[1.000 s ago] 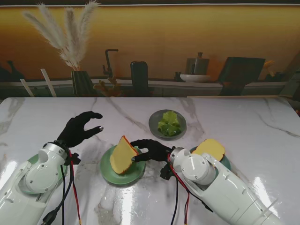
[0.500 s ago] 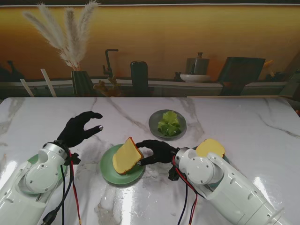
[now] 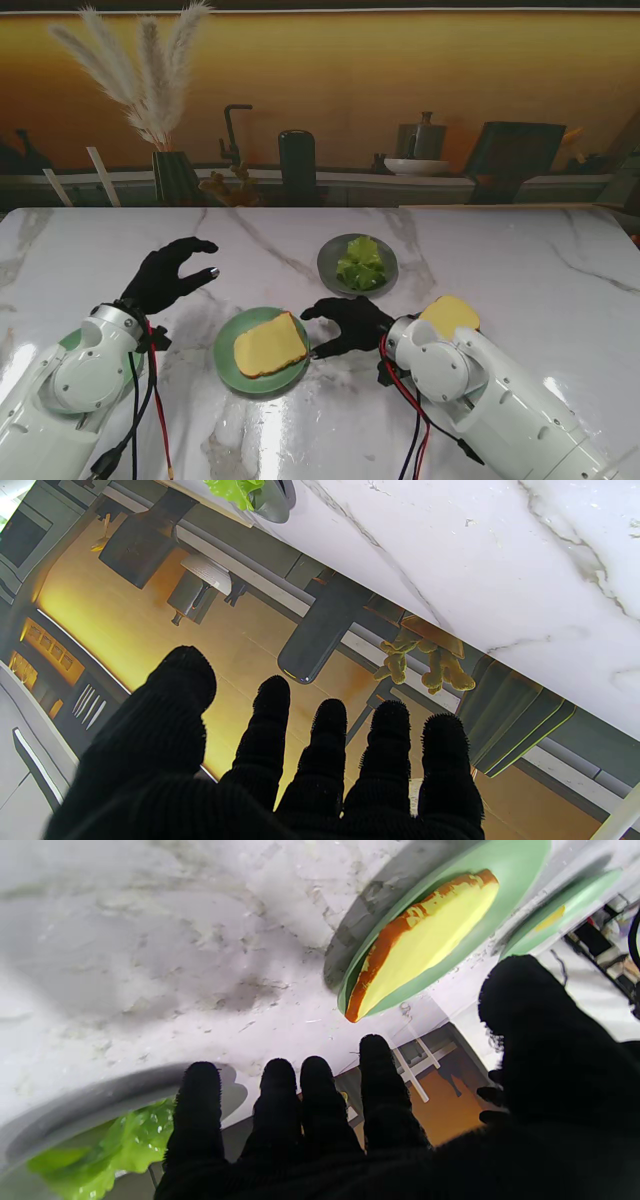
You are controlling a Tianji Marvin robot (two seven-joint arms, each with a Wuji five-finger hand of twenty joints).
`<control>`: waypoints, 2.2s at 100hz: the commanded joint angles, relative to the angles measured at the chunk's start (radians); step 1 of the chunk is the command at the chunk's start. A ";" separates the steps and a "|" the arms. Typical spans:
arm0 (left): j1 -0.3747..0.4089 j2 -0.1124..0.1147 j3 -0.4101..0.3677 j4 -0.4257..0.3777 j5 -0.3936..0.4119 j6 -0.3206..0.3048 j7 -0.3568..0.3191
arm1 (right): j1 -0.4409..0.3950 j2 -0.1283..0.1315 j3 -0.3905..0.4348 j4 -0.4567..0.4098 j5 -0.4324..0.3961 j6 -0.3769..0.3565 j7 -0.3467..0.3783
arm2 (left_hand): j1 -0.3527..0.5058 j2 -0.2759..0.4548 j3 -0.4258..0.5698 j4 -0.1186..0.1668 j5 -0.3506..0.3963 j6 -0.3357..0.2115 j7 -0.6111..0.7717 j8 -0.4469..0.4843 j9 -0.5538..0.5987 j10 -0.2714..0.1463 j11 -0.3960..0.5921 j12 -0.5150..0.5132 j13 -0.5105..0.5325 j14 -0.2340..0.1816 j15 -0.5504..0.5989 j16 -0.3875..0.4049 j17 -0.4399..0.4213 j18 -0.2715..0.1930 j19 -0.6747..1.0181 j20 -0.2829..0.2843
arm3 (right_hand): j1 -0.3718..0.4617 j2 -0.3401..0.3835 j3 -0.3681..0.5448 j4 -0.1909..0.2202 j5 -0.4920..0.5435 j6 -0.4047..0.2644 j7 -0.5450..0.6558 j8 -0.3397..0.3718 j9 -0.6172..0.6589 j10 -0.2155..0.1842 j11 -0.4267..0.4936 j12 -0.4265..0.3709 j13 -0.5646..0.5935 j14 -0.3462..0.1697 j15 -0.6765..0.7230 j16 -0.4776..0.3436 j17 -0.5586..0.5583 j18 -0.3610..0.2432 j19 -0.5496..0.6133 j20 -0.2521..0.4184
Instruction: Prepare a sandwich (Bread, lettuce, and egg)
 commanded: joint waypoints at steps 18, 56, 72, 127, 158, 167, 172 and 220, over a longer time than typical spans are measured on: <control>-0.001 -0.001 -0.004 0.005 -0.006 -0.005 -0.003 | -0.083 -0.004 0.101 -0.053 -0.095 -0.069 -0.046 | 0.014 0.009 -0.024 0.009 0.020 -0.001 -0.013 0.011 0.000 0.003 -0.006 -0.007 -0.023 -0.008 -0.005 0.011 -0.015 0.010 -0.006 0.008 | 0.004 -0.001 -0.024 -0.020 0.022 -0.003 0.041 0.036 0.040 -0.007 0.048 0.024 0.038 -0.019 0.036 0.005 0.011 -0.018 0.037 -0.013; -0.002 0.014 -0.015 0.014 0.027 -0.035 -0.056 | -0.248 -0.006 0.306 -0.194 -0.251 -0.063 -0.125 | -0.013 -0.048 -0.043 -0.011 0.006 -0.010 -0.042 -0.005 -0.002 -0.002 -0.031 -0.020 -0.012 0.002 -0.033 -0.010 -0.011 0.010 -0.010 0.008 | 0.022 0.006 -0.034 -0.015 0.035 0.002 0.060 0.052 0.039 -0.012 0.065 0.015 0.064 -0.018 0.062 0.001 0.058 -0.026 0.049 -0.059; 0.002 0.021 -0.023 0.015 0.058 -0.042 -0.074 | -0.266 -0.010 0.347 -0.184 -0.288 -0.064 -0.167 | -0.016 -0.049 -0.040 -0.015 0.004 -0.014 -0.058 -0.015 -0.009 -0.005 -0.037 -0.023 -0.018 -0.006 -0.040 -0.015 -0.011 0.006 -0.031 -0.004 | 0.033 0.003 -0.034 -0.014 0.040 -0.002 0.063 0.054 0.046 -0.018 0.069 0.014 0.074 -0.022 0.063 -0.002 0.066 -0.029 0.053 -0.069; 0.004 0.024 -0.023 0.010 0.082 -0.042 -0.080 | -0.063 0.003 0.275 0.046 -0.334 -0.101 -0.148 | -0.012 -0.056 -0.031 -0.017 -0.002 -0.022 -0.056 -0.012 -0.013 -0.008 -0.038 -0.022 -0.021 -0.011 -0.044 -0.012 -0.010 0.008 -0.041 -0.008 | 0.056 -0.006 -0.040 -0.009 0.019 -0.003 0.065 0.060 0.023 -0.028 0.090 0.016 0.061 -0.035 0.070 -0.005 0.057 -0.043 0.059 -0.101; 0.002 0.023 -0.019 0.011 0.078 -0.036 -0.076 | 0.095 -0.004 0.183 0.182 -0.311 -0.101 -0.169 | -0.015 -0.040 -0.033 -0.020 -0.002 -0.023 -0.056 -0.012 -0.015 -0.006 -0.038 -0.022 -0.022 -0.013 -0.044 -0.011 -0.012 0.009 -0.044 -0.008 | 0.067 0.001 -0.046 -0.006 -0.017 0.003 0.060 0.063 -0.029 -0.038 0.102 0.014 0.033 -0.048 0.080 -0.004 0.036 -0.047 0.069 -0.103; 0.002 0.022 -0.018 0.011 0.074 -0.034 -0.076 | 0.147 -0.009 0.142 0.226 -0.291 -0.088 -0.175 | -0.013 -0.036 -0.034 -0.020 -0.002 -0.023 -0.056 -0.012 -0.016 -0.007 -0.038 -0.022 -0.023 -0.013 -0.044 -0.010 -0.011 0.009 -0.044 -0.008 | 0.068 0.000 -0.050 -0.005 -0.022 0.004 0.060 0.065 -0.039 -0.039 0.107 0.015 0.027 -0.050 0.085 -0.003 0.034 -0.049 0.072 -0.103; 0.001 0.022 -0.017 0.011 0.073 -0.033 -0.076 | 0.176 -0.012 0.118 0.252 -0.275 -0.084 -0.176 | -0.013 -0.036 -0.034 -0.021 -0.002 -0.022 -0.056 -0.012 -0.015 -0.006 -0.038 -0.021 -0.023 -0.011 -0.044 -0.010 -0.011 0.011 -0.044 -0.008 | 0.068 -0.001 -0.051 -0.005 -0.026 -0.001 0.060 0.066 -0.042 -0.040 0.111 0.016 0.026 -0.052 0.088 -0.002 0.033 -0.049 0.074 -0.103; -0.001 0.021 -0.013 0.013 0.066 -0.016 -0.079 | 0.416 -0.049 -0.107 0.516 -0.124 -0.122 -0.178 | -0.005 -0.024 -0.037 -0.020 0.003 -0.020 -0.056 -0.011 -0.016 -0.005 -0.038 -0.021 -0.025 -0.011 -0.044 -0.009 -0.012 0.010 -0.045 -0.004 | 0.072 -0.033 -0.049 -0.001 -0.047 -0.038 0.064 0.073 -0.077 -0.062 0.118 0.007 0.000 -0.076 0.081 -0.012 0.009 -0.060 0.061 -0.113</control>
